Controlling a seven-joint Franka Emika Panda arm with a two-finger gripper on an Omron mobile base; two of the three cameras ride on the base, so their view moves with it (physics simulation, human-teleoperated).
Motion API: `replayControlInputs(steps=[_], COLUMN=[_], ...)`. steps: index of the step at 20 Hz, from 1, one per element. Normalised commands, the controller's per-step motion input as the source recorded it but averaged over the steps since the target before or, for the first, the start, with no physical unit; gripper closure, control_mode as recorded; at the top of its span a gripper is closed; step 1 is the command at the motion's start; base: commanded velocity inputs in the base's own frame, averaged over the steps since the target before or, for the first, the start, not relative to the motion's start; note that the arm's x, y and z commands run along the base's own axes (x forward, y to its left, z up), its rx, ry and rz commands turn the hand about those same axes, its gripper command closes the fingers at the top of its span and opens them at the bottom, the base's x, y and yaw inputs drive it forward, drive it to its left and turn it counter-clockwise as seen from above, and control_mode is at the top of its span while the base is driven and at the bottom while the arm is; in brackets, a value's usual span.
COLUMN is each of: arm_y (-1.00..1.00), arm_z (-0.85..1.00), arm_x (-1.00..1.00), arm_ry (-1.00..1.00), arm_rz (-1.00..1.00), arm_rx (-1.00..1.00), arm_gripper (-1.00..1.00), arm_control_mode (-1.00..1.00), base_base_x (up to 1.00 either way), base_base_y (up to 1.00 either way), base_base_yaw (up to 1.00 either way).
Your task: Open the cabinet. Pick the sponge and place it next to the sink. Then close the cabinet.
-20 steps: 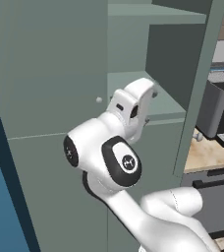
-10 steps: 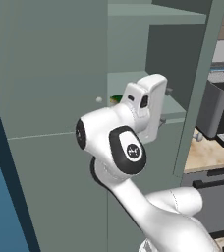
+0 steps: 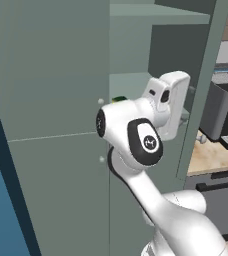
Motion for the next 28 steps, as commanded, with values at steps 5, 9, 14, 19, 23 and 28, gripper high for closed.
replayControlInputs(steps=[5, 9, 14, 19, 23, 28], arm_y=[-0.89, -1.0, -0.96, -0.47, 0.06, 0.2], arm_z=[0.0, 0.0, 0.0, 0.0, 0.0, 0.0], arm_x=[0.0, -0.08, -0.14, -0.11, -0.02, 0.0], arm_ry=[0.0, 0.0, 0.0, 0.0, 0.0, -0.02], arm_rz=[-0.09, -0.09, -0.08, -0.01, 0.0, 0.05], arm_rx=[0.0, 0.0, 0.0, 0.03, 0.19, 0.37], arm_gripper=[-1.0, -1.0, -1.0, -1.0, -1.0, -1.0], arm_control_mode=[-1.0, -1.0, -1.0, -1.0, -1.0, -1.0], base_base_x=[0.0, 0.0, 0.0, 0.0, 0.0, 0.0], base_base_y=[0.0, 0.0, 0.0, 0.0, 0.0, 0.0], base_base_yaw=[0.0, 0.0, 0.0, 0.0, 0.0, 0.0])
